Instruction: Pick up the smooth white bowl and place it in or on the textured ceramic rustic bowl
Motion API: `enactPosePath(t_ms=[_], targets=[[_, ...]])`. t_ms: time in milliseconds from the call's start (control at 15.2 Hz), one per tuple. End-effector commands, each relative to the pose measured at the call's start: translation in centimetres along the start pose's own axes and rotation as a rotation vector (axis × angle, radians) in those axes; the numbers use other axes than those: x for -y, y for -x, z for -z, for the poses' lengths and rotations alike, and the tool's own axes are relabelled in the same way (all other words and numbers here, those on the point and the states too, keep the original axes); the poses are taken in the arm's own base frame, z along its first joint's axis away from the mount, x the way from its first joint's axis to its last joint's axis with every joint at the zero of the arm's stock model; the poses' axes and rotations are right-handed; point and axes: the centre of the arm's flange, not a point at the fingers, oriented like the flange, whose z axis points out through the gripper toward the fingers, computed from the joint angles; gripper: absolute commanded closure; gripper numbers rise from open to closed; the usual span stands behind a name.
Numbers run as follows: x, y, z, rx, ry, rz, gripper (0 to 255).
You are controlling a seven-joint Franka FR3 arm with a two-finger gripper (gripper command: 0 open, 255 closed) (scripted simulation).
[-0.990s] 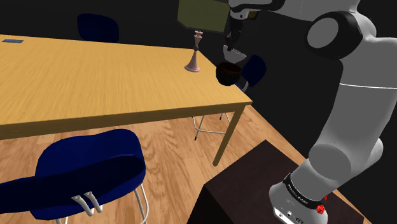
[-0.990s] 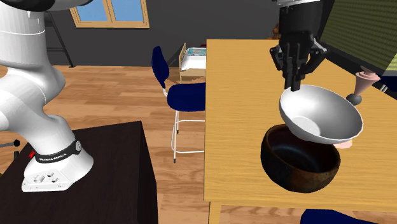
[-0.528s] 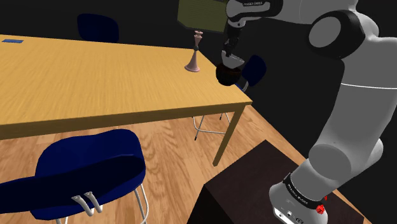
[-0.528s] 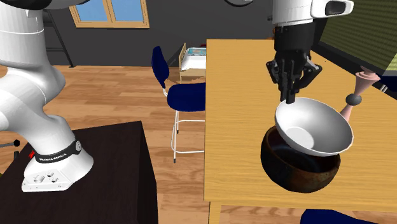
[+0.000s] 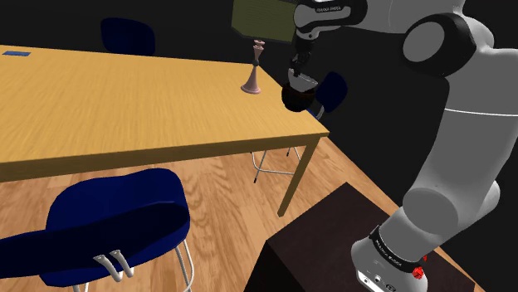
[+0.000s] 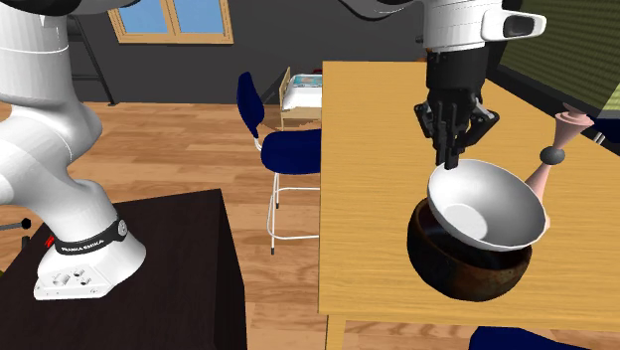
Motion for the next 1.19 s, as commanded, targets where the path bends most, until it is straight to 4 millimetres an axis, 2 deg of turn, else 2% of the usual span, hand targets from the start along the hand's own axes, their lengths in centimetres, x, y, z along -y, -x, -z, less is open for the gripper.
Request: enactPosePath(t_ms=[0,66,396,660,1122], targets=[[0.0,0.0,0.0,0.0,0.0,0.0,255],[0.0,0.0,0.0,0.0,0.0,0.0,0],[0.0,0.0,0.0,0.0,0.0,0.0,0],[0.0,0.0,5.0,0.0,0.0,0.0,0],[0.0,0.0,5.0,0.0,0.0,0.0,0]])
